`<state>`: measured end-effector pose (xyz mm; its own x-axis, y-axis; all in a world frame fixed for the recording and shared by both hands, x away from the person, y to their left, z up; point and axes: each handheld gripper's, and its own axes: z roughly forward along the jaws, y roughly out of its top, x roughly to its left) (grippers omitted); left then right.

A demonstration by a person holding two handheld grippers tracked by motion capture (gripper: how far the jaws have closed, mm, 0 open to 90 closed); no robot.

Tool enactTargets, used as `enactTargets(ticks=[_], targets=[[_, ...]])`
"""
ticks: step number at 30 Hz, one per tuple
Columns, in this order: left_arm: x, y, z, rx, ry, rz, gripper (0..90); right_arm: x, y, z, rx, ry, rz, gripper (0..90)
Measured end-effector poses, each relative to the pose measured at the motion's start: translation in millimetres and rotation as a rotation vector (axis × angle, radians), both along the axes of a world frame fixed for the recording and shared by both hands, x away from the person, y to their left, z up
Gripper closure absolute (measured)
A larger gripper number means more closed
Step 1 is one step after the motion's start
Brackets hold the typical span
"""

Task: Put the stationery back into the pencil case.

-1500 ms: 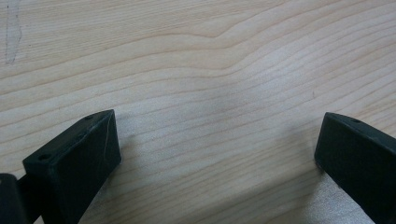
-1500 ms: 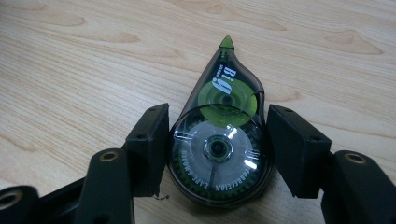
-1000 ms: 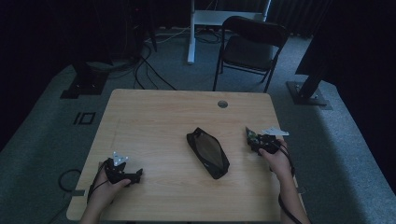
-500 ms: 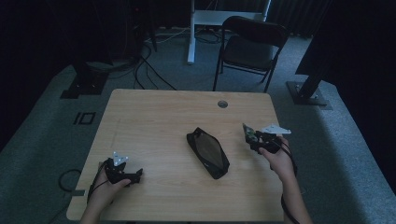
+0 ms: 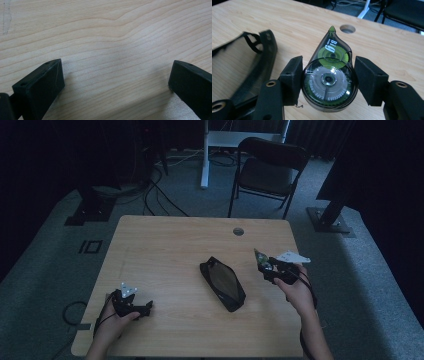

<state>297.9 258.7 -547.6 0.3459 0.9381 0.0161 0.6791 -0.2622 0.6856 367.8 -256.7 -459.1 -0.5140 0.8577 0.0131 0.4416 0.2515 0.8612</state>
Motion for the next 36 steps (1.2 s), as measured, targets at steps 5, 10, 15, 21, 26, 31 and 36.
enactTargets(ticks=[5, 10, 15, 21, 26, 31, 36], targets=[[0.0, 0.0, 0.0, 0.0, 0.0, 0.0, 0.3, -8.3, 12.0, 12.7, 0.001, -0.025, 0.026, 41.2], [0.0, -0.2, -0.1, -0.002, -0.001, 0.002, 0.3, -14.0, 24.8, 23.6, 0.005, -0.043, 0.057, 41.3], [0.1, -0.1, -0.1, -0.001, -0.002, 0.001, 0.3, -18.8, 36.9, 30.9, 0.015, -0.052, 0.083, 41.2], [0.0, -0.2, -0.1, -0.002, -0.002, 0.002, 0.3, -26.8, 50.9, 36.5, 0.012, -0.06, 0.119, 41.3], [0.1, 0.0, 0.0, 0.0, 0.0, 0.0, 0.3, -33.2, 61.0, 40.6, 0.009, -0.068, 0.147, 41.2], [0.1, 0.0, 0.0, 0.0, -0.001, 0.0, 0.3, -37.4, 72.8, 39.8, 0.013, -0.057, 0.175, 41.2], [0.1, -0.1, -0.1, -0.002, -0.002, 0.002, 0.3, -39.5, 84.4, 33.8, 0.007, -0.044, 0.201, 41.2]])
